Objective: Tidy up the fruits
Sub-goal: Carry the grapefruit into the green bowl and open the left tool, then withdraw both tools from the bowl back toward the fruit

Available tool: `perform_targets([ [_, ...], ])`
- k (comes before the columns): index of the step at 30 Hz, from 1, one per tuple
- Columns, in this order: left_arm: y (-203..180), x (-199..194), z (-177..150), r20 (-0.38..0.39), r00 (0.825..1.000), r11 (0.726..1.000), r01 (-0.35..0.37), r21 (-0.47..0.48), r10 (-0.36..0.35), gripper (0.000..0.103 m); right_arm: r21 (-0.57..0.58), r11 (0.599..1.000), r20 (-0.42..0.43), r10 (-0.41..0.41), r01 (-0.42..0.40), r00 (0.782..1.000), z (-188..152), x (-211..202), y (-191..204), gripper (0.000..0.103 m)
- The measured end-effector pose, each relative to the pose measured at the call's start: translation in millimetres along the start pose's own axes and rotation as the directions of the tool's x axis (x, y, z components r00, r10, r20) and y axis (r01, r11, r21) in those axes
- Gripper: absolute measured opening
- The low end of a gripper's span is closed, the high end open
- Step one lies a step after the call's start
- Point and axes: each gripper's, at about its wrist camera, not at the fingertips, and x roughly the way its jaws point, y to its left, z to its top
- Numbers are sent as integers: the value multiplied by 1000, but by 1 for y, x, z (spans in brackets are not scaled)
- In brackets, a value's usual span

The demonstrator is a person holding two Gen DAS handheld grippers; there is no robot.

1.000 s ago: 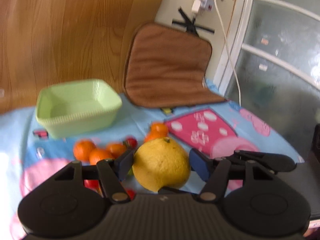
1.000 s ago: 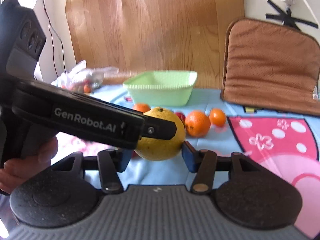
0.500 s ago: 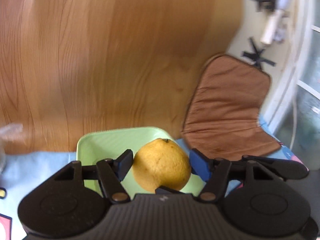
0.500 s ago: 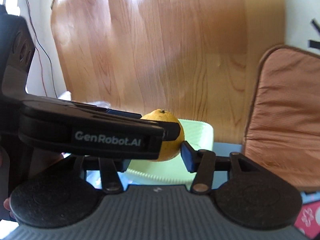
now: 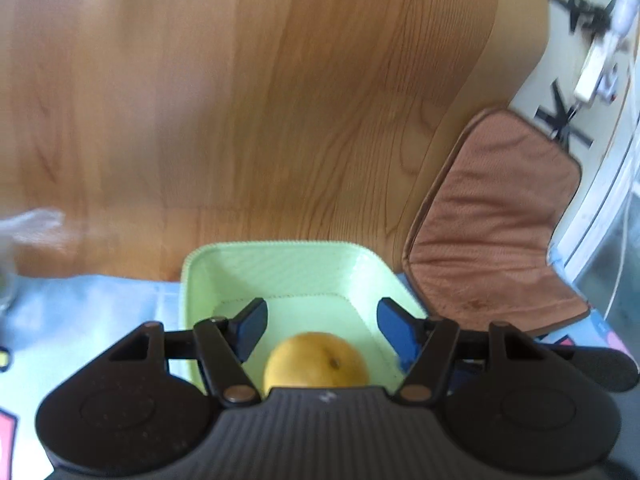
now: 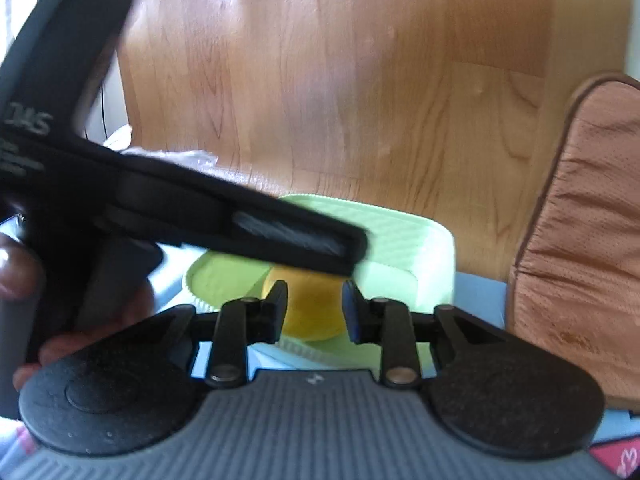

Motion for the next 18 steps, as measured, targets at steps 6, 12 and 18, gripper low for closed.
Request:
perform_targets([
  [6, 1, -86, -22, 61, 998, 1000, -14, 12, 14, 61, 88, 996, 75, -3, -4, 997, -6, -81, -7, 33],
  [12, 6, -161, -90, 74, 997, 998, -31, 46, 27, 62, 67, 996, 131, 43, -53, 990, -48, -159, 9, 33],
  [18, 0, -201, -162, 49, 999, 997, 21, 80, -25, 62, -18, 993, 45, 115, -114, 992, -122, -181, 52, 31],
])
